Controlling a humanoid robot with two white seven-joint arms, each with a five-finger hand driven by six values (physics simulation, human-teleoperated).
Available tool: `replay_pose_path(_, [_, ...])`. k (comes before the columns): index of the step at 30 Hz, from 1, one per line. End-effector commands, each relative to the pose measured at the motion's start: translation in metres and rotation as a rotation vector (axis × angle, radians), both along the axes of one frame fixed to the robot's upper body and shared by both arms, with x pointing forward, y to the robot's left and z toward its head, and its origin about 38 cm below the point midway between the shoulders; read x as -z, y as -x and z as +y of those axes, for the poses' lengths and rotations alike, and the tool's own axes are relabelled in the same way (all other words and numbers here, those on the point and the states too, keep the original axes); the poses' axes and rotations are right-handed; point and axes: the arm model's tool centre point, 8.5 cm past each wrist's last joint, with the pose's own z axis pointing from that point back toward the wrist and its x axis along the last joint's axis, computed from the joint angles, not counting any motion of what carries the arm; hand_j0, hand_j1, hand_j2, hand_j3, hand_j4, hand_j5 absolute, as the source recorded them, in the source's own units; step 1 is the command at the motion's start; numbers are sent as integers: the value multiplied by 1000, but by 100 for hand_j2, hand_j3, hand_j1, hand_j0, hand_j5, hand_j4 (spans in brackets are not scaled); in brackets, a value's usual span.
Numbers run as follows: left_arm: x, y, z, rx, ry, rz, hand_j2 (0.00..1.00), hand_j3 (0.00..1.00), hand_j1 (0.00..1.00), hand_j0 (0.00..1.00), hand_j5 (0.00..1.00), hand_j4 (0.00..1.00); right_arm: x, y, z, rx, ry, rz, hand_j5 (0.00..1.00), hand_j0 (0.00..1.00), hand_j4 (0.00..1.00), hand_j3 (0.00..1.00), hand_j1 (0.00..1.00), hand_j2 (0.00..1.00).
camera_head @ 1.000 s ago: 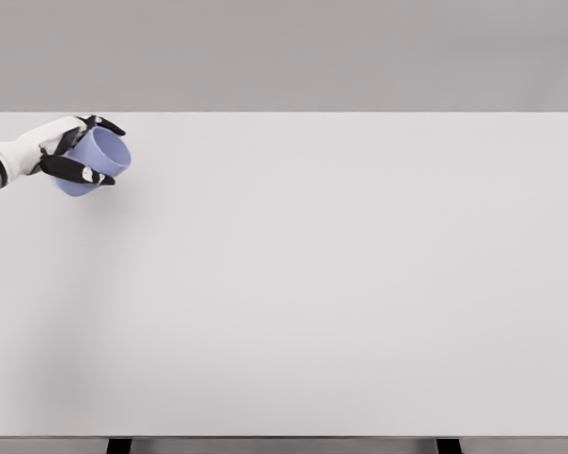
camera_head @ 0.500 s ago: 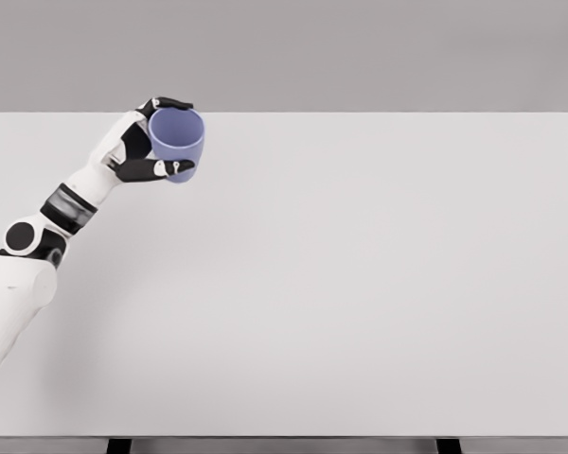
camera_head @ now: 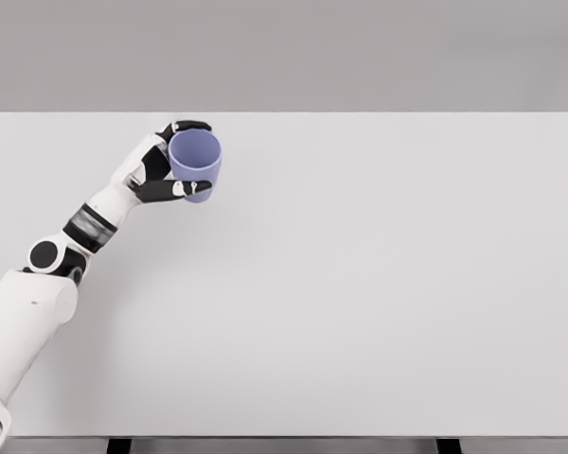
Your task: Flip the cup with left arm and place it on the table
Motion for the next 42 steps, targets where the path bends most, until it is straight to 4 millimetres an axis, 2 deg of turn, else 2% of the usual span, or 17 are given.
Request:
replay_pose_path(1, [-1, 0, 0, -2, 7, -1, 82, 82, 82, 82, 82, 82, 0, 0, 0, 0, 1, 0, 100, 100, 100, 100, 100, 100])
replay_pose_path(5, [2, 2, 0, -2, 7, 4, 96, 96, 96, 96, 96, 96, 0, 0, 0, 0, -1, 0, 100, 100, 100, 100, 100, 100])
replay_pose_path(8, [1, 2, 0, -1, 11, 2, 100, 100, 100, 100, 100, 100, 0, -1, 0, 0, -1, -1, 100, 100, 100, 100, 100, 100])
replay_pose_path(16, [-2, 1, -4, 8, 14, -9, 100, 100, 100, 100, 100, 100, 0, 0, 0, 0, -1, 0, 100, 100, 100, 100, 100, 100])
replay_pose_path(18, [-10, 1, -9, 26, 21, -33, 100, 100, 100, 100, 100, 100, 0, -1, 0, 0, 1, -2, 100, 100, 100, 100, 100, 100])
replay_pose_path(20, [-16, -1, -6, 25, 13, -46, 100, 100, 100, 100, 100, 100, 0, 0, 0, 0, 1, 0, 100, 100, 100, 100, 100, 100])
replay_pose_path(21, [-19, -2, -1, 19, 6, -50, 100, 100, 100, 100, 100, 100, 0, 0, 0, 0, -1, 0, 100, 100, 100, 100, 100, 100])
replay_pose_path(23, [-37, -7, 34, -8, -92, -84, 100, 100, 100, 100, 100, 100, 0, 0, 0, 0, 1, 0, 100, 100, 100, 100, 100, 100])
replay_pose_path(25, [-47, -5, 79, -24, -338, -101, 100, 100, 100, 100, 100, 100, 0, 0, 0, 0, -1, 0, 100, 100, 100, 100, 100, 100])
replay_pose_path(26, [-56, 1, 110, -37, -469, -108, 100, 100, 100, 100, 100, 100, 0, 0, 0, 0, 1, 0, 100, 100, 100, 100, 100, 100])
replay_pose_path(28, [-62, 4, 126, -46, -537, -110, 100, 100, 100, 100, 100, 100, 0, 0, 0, 0, -1, 0, 100, 100, 100, 100, 100, 100])
replay_pose_path(29, [-67, 9, 145, -49, -645, -106, 100, 100, 100, 100, 100, 100, 0, 0, 0, 0, 1, 0, 100, 100, 100, 100, 100, 100])
replay_pose_path(30, [-70, 11, 155, -54, -685, -104, 100, 100, 100, 100, 100, 100, 0, 0, 0, 0, 1, 0, 100, 100, 100, 100, 100, 100])
replay_pose_path(32, [-73, 15, 167, -63, -725, -97, 100, 100, 100, 100, 100, 100, 0, 0, 0, 0, -1, 0, 100, 100, 100, 100, 100, 100])
replay_pose_path(42, [-67, 16, 165, -47, -762, -89, 100, 100, 100, 100, 100, 100, 0, 0, 0, 0, 1, 0, 100, 100, 100, 100, 100, 100])
